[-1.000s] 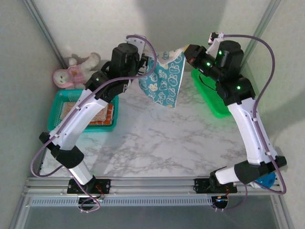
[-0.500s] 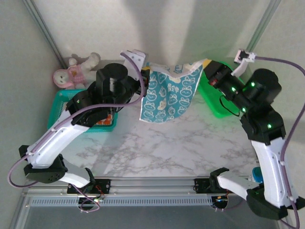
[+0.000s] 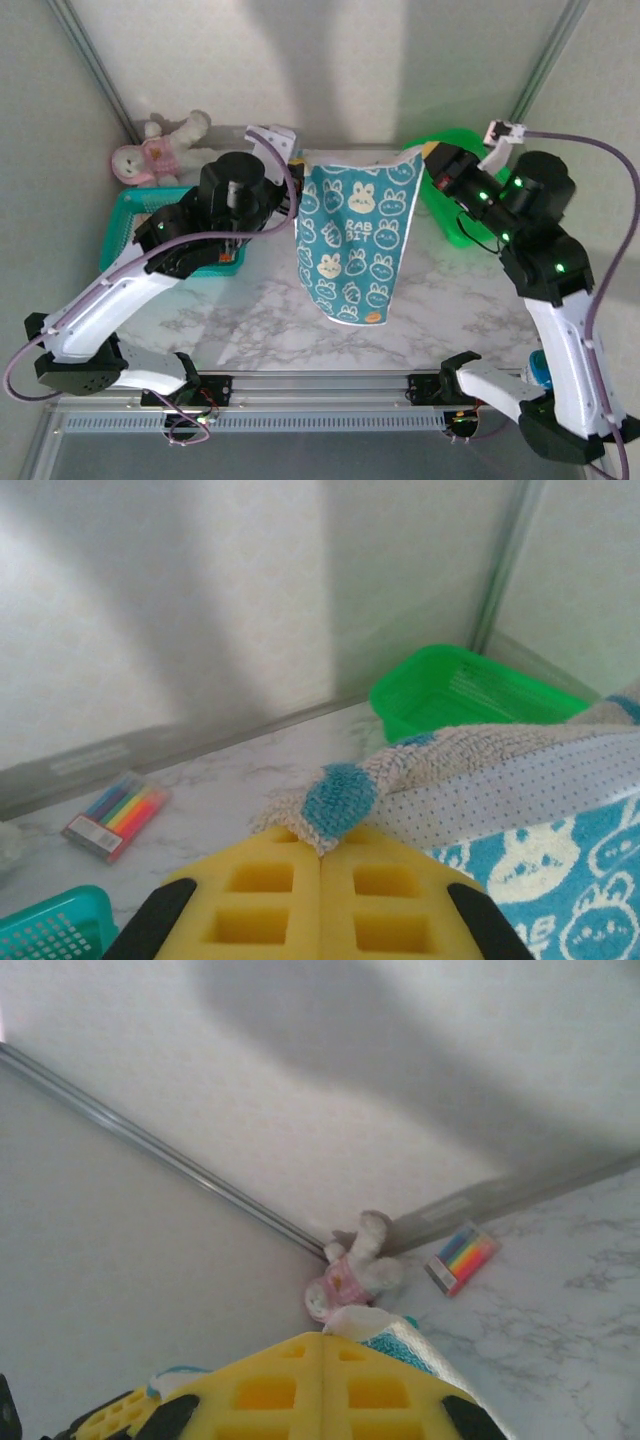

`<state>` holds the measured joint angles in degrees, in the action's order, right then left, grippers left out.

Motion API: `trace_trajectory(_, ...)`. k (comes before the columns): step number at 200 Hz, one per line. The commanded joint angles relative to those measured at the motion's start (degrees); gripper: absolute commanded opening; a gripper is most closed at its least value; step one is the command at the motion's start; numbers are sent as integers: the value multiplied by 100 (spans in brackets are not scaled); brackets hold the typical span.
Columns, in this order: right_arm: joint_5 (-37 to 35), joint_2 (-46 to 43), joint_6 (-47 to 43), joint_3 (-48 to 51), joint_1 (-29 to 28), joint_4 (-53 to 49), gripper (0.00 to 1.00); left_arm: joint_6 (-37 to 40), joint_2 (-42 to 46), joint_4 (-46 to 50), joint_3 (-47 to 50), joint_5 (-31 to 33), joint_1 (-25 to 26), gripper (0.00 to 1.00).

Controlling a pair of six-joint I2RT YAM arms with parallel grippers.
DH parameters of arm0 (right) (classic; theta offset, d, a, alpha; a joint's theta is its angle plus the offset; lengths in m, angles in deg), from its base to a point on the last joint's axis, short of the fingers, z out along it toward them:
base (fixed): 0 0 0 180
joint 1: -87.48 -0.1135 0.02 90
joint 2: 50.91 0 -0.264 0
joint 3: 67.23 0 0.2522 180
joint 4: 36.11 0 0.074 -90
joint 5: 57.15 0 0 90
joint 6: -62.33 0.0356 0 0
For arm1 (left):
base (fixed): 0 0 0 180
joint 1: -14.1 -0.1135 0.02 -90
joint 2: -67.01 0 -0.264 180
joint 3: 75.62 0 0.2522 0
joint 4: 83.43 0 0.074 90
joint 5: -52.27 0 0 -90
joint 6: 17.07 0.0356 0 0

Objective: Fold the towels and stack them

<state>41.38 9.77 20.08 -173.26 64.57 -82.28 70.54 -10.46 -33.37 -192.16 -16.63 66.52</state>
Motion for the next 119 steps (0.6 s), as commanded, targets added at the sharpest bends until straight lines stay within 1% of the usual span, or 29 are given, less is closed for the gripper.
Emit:
trace_trajectory(1, -166, 418, -41, 79, 5, 284, 0, 41, -193, -350, 206, -669, -634, 0)
trace_trajectory(27, -93, 1162, -180, -226, 153, 494, 0, 218, -724, -608, 54, -1289, -1261, 0)
trace_trajectory(51, 101, 1921, -221, -663, 339, 699, 0, 295, -1451, -702, -334, -1795, -1792, 0)
trace_trajectory(89, 394, 3126, -279, -1365, 607, 951, 0, 528, -2671, -710, -1116, -1986, -2246, 0)
trace_trajectory(119, 584, 4083, -324, -2252, 807, 817, 0, 555, -3680, -448, -2229, -2263, -2539, 0)
